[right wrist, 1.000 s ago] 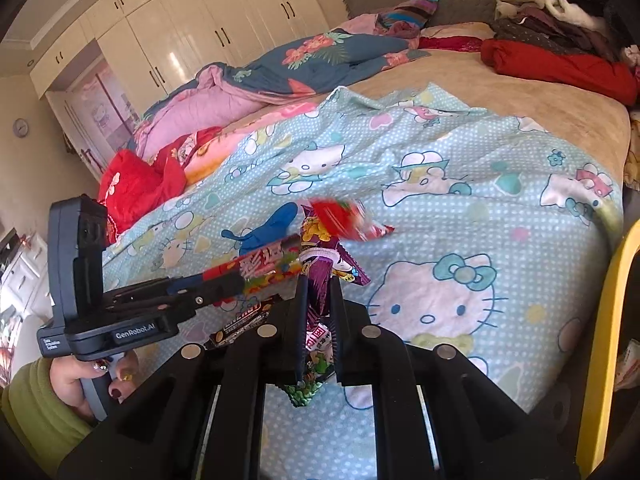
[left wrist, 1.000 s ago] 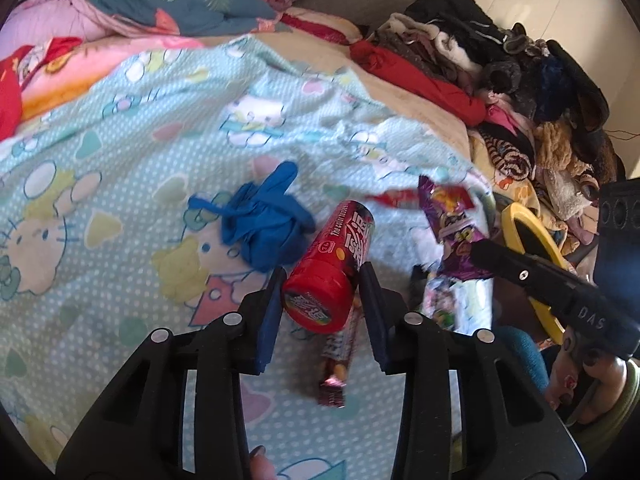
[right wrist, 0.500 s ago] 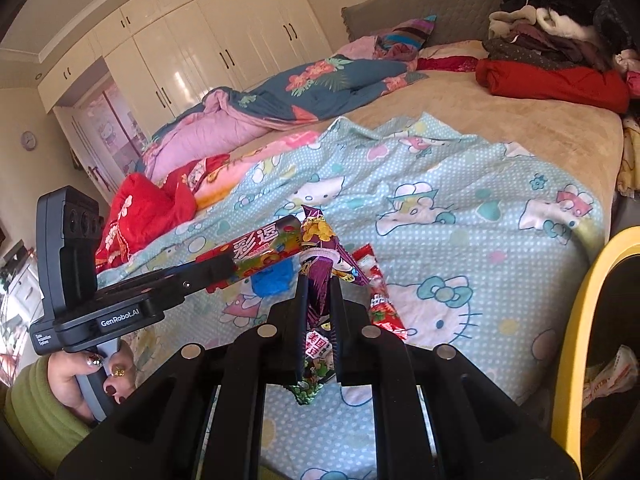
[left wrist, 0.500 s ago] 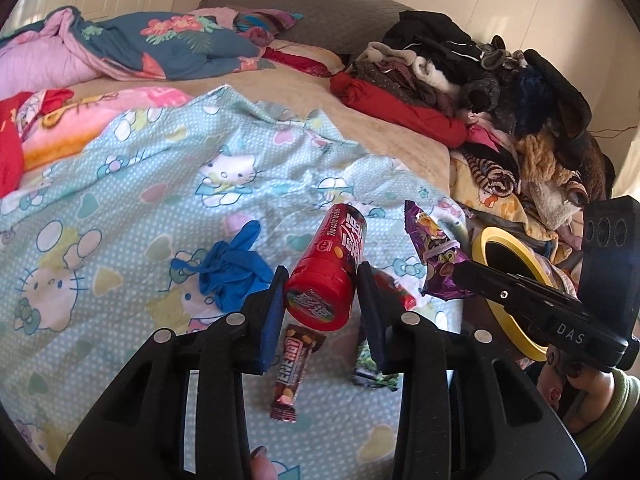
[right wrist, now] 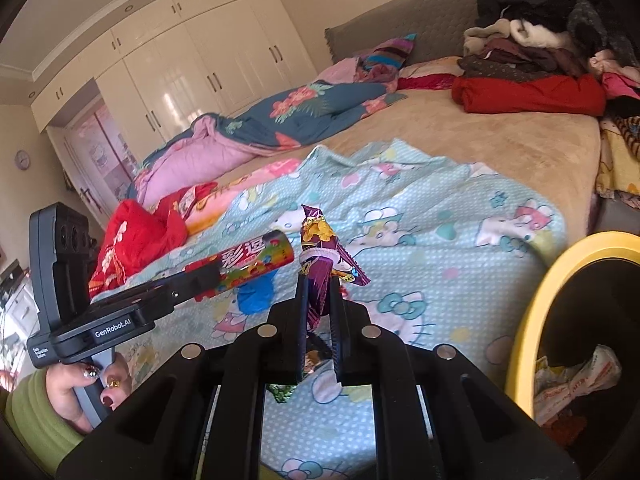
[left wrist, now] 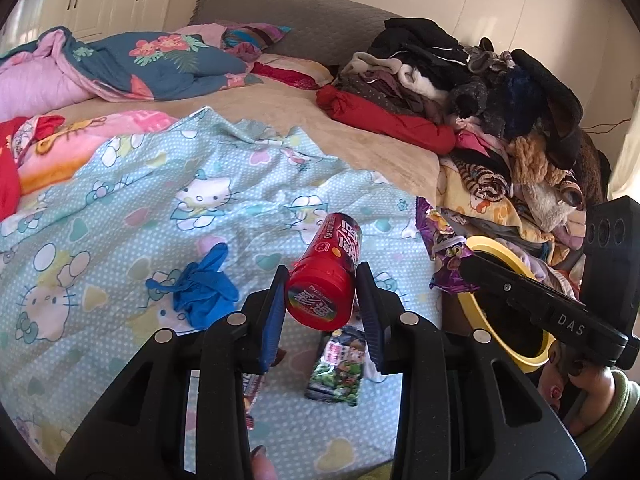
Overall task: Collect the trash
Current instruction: 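Carry the red candy tube and purple wrapper over the bin with both grippers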
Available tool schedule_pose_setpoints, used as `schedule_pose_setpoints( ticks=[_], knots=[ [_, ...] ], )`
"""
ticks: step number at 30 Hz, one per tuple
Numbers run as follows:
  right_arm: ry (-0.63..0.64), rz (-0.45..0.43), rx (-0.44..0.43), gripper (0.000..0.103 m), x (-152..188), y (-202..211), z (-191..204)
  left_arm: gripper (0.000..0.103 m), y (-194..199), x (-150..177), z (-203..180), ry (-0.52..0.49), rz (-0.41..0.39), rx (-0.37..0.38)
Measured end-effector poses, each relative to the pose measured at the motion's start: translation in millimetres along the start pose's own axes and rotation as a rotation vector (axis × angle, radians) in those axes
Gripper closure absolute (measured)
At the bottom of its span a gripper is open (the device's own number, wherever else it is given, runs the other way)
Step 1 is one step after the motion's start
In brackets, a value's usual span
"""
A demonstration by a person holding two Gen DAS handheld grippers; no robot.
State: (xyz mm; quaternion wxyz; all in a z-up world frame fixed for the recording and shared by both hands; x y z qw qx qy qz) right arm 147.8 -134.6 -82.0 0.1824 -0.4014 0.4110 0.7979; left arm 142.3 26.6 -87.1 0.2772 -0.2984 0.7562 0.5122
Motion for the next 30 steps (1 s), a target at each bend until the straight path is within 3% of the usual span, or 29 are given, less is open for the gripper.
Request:
schedule_pose_setpoints(
  ticks=[12, 16, 30],
  knots=[
    [-0.035, -0.05, 0.045, 0.093, -4, 32, -28, 0.077, -2, -2, -35, -0.075, -0.006, -0.018],
    [-0.041, -0.059, 0.056, 0.093, -4, 39, -36, 0.077, -4, -1, -34, -0.055, 0.0, -0.015],
    [-0.132, -0.11, 0.139, 0.093, -4, 72, -88, 0.077, -14, -7, -88, -0.112, -0.006, 0.058]
  ],
)
Point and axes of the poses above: each gripper's, at about its wrist camera, not at the fingertips, and y roughly against the way its jaws point, z to its left, x to its underside, the point moved 7 cm from there along -y, roughly the way its jaws point, and after that the axes turned 4 degrees about y, right-handed, at the moved point
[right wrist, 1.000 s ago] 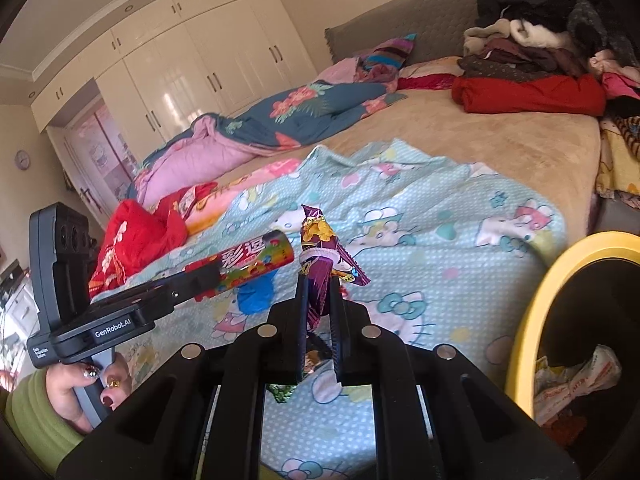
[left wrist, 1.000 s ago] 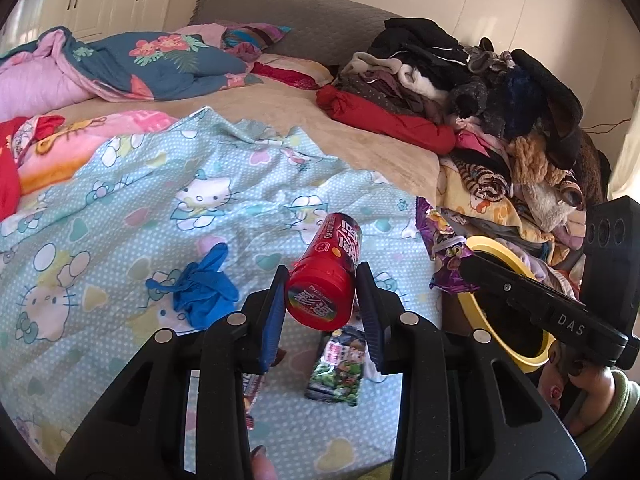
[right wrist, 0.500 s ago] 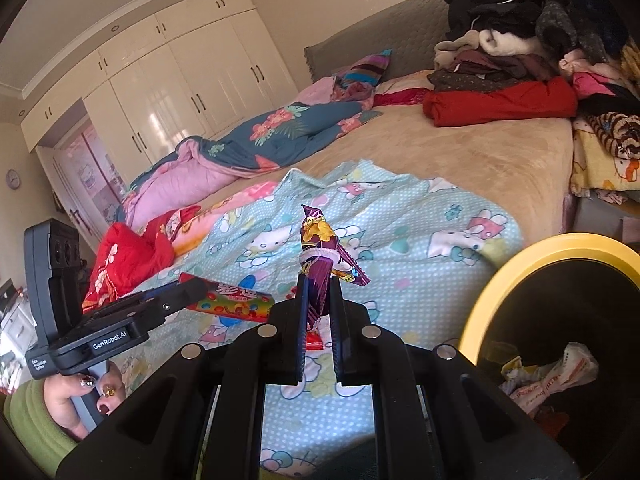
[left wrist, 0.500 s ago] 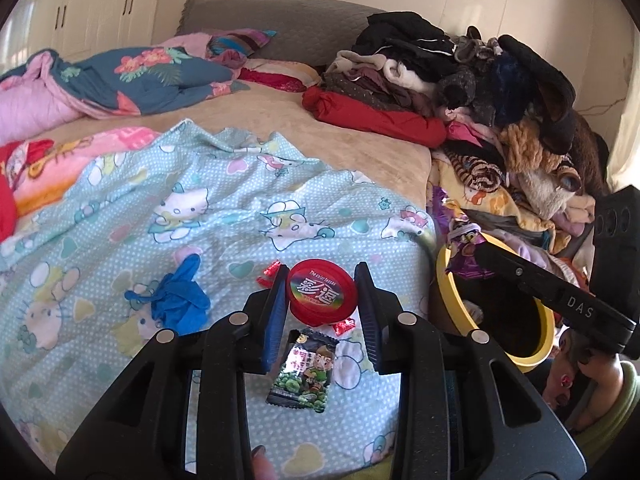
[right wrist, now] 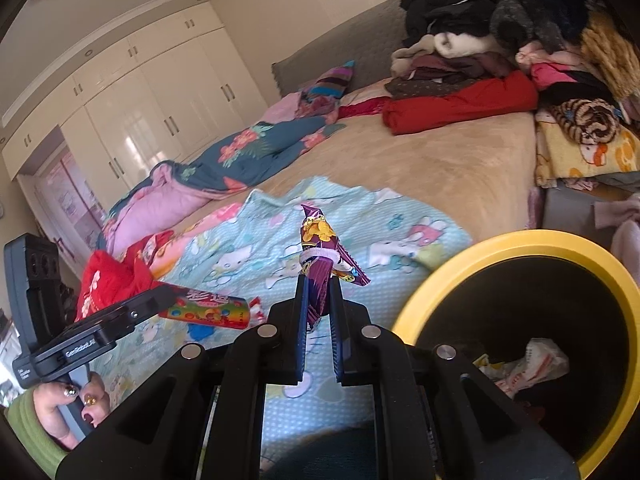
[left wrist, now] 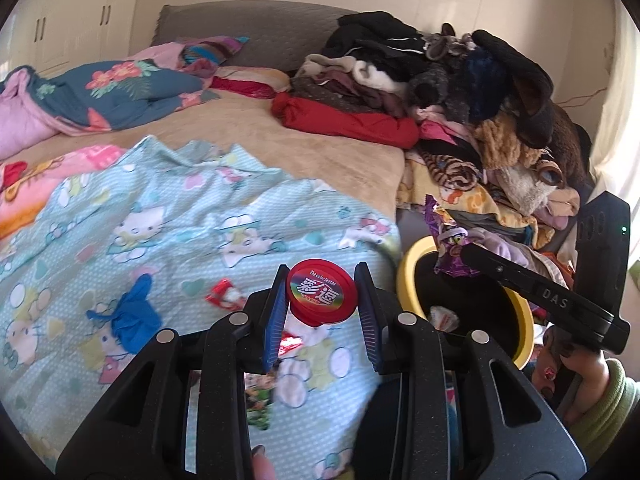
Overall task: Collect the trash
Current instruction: 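Carry the red candy tube and purple wrapper over the bin with both grippers, then open both grippers over the bin, dropping the candy tube and purple wrapper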
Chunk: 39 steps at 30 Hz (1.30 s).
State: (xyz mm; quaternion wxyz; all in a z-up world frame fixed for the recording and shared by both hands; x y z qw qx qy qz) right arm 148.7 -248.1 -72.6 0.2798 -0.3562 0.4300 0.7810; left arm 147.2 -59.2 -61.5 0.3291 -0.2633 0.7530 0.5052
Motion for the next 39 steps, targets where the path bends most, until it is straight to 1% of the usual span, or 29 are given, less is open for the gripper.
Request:
schedule_pose_setpoints(
  ticks=[7, 20, 29, 39],
  knots=[
    [-0.031, -0.027, 0.039, 0.093, -5, 15, -26, 0.077, -6, -3, -32, -0.037, -0.007, 0.032],
    [-0.103, -0.058, 0.087, 0.093, -8, 39, -75, 0.077, -17, -3, -74, -0.083, 0.006, 0.076],
    [-0.144, -0.061, 0.138, 0.093, -6, 48, -106, 0.077, -27, 3, -102, -0.122, 0.023, 0.108],
    [-0.194, -0.042, 0.183, 0.093, 2, 51, -133, 0.077, -41, 17, -130, -0.158, 0.053, 0.151]
  ],
)
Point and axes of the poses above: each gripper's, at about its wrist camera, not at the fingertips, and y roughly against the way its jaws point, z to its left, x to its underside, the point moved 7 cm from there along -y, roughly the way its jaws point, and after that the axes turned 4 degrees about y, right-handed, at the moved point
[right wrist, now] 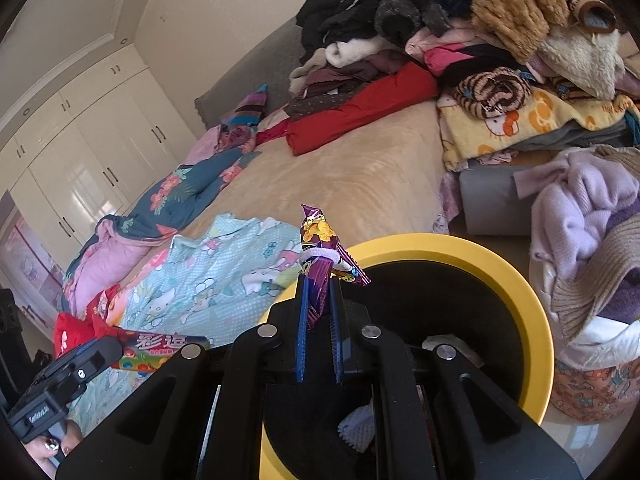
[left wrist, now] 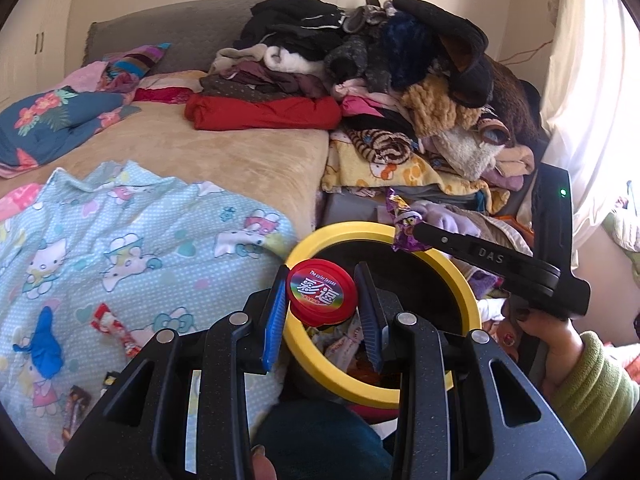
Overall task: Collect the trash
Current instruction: 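Open both grippers over the bin, dropping the candy tube and purple wrapper, then move both grippers back toward the remaining wrappers and blue glove on the bed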
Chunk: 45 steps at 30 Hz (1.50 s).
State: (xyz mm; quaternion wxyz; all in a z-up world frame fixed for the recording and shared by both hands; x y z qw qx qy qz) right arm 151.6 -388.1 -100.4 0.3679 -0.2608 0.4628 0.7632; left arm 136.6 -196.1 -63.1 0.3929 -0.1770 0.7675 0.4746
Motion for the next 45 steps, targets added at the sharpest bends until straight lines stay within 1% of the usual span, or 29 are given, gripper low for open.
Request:
schedule_pose_setpoints(
  ticks=[8, 17, 20, 21, 22, 23, 24, 26, 27, 28, 29, 30, 32, 33, 41, 45],
  knots=[
    [-0.024, 0.014, 0.023, 0.093, 2, 0, -17, 0.077, -16, 8, -17, -0.016, 0.032, 0.032],
    [-0.073, 0.055, 0.046, 0.093, 9, -5, -39, 0.077, -38, 20, -34, -0.041, 0.074, 0.052],
    [-0.125, 0.089, 0.044, 0.09, 15, -10, -49, 0.077, -47, 22, -34, -0.035, 0.085, 0.065],
    [-0.139, 0.097, 0.049, 0.079, 16, -11, -52, 0.075, -50, 22, -33, -0.031, 0.089, 0.059],
    [-0.152, 0.107, 0.065, 0.07, 19, -12, -56, 0.069, -53, 24, -29, -0.024, 0.095, 0.041],
    [-0.154, 0.11, 0.08, 0.058, 20, -12, -57, 0.042, -56, 26, -24, -0.012, 0.104, 0.027],
    [-0.15, 0.105, 0.092, 0.057, 21, -12, -58, 0.027, -56, 27, -19, 0.005, 0.106, 0.02],
    [-0.128, 0.104, 0.109, 0.056, 20, -12, -55, 0.02, -52, 29, -9, 0.036, 0.091, 0.008],
    [-0.117, 0.098, 0.117, 0.053, 19, -12, -53, 0.014, -50, 30, -6, 0.037, 0.083, -0.012],
    [-0.111, 0.083, 0.121, 0.048, 18, -11, -50, 0.011, -47, 30, 0, 0.035, 0.071, -0.043],
    [-0.104, 0.067, 0.126, 0.039, 17, -10, -46, 0.011, -44, 31, 4, 0.037, 0.059, -0.057],
    [-0.091, 0.056, 0.129, 0.035, 16, -9, -41, 0.011, -41, 31, 8, 0.042, 0.053, -0.067],
    [-0.065, 0.05, 0.126, 0.034, 14, -10, -32, 0.011, -37, 31, 15, 0.045, 0.047, -0.094],
    [-0.051, 0.045, 0.129, 0.031, 13, -10, -28, 0.011, -35, 31, 18, 0.044, 0.043, -0.106],
    [0.047, 0.002, 0.108, 0.025, 7, -6, 12, 0.011, -12, 22, 35, 0.038, -0.021, -0.156],
    [0.078, -0.014, 0.099, 0.022, 6, -5, 28, 0.011, -2, 18, 48, 0.054, -0.048, -0.178]
  ],
)
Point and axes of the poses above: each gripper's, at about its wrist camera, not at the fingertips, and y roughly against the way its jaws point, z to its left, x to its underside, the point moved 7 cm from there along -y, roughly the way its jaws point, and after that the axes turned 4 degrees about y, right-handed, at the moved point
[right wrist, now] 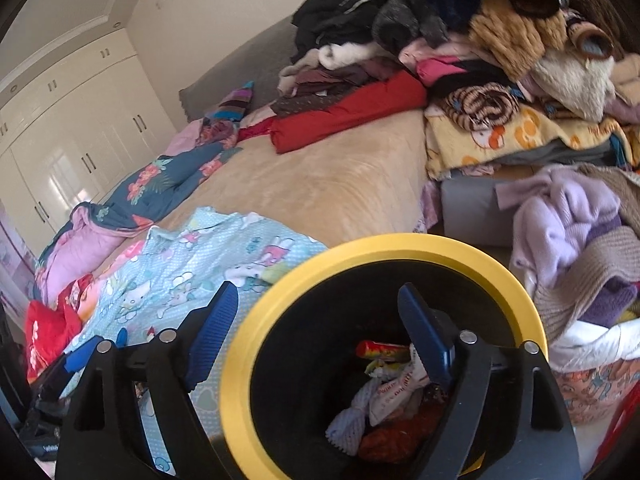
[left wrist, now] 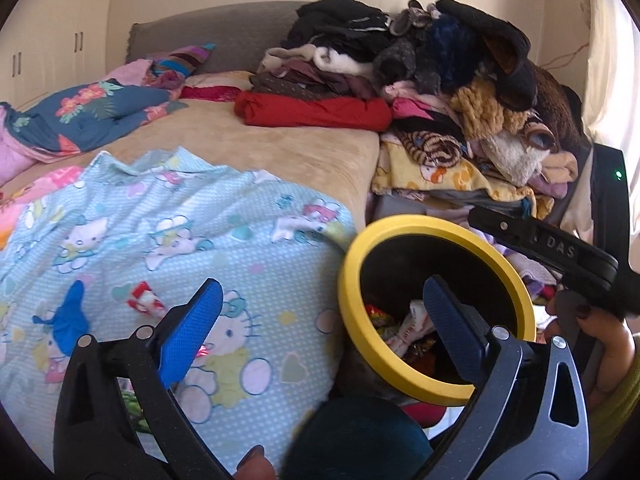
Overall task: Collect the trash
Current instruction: 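Move both grippers back toward the remaining wrappers and blue glove on the bed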
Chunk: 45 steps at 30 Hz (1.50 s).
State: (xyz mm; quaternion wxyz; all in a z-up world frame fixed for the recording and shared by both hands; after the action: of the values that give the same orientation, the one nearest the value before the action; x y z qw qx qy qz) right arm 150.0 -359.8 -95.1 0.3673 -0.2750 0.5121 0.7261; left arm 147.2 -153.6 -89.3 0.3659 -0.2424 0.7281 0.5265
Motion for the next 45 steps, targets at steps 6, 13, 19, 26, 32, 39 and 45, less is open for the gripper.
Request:
schedule_pose_setpoints(
  ticks=[6, 13, 19, 26, 32, 39, 45],
  knots=[
    [0.047, -0.022, -0.01, 0.02, -2, 4, 22, 0.011, 11, -8, 27, 0.039, -0.032, -0.044],
    [0.09, -0.044, -0.034, 0.018, -1, 8, 54, 0.011, 20, -17, 51, 0.073, -0.063, -0.081],
    [0.138, -0.042, -0.068, 0.016, 6, 8, 87, 0.011, 26, -20, 70, 0.088, -0.08, -0.112],
    [0.197, -0.009, -0.105, 0.016, 22, 1, 121, 0.011, 32, -22, 97, 0.106, -0.098, -0.156],
    [0.235, 0.011, -0.127, 0.015, 32, -2, 143, 0.011, 36, -22, 123, 0.145, -0.104, -0.189],
    [0.271, 0.052, -0.162, 0.015, 49, -9, 171, 0.011, 40, -21, 157, 0.186, -0.106, -0.233],
    [0.307, 0.083, -0.191, 0.015, 65, -14, 194, 0.011, 44, -18, 186, 0.231, -0.108, -0.272]
  ],
)
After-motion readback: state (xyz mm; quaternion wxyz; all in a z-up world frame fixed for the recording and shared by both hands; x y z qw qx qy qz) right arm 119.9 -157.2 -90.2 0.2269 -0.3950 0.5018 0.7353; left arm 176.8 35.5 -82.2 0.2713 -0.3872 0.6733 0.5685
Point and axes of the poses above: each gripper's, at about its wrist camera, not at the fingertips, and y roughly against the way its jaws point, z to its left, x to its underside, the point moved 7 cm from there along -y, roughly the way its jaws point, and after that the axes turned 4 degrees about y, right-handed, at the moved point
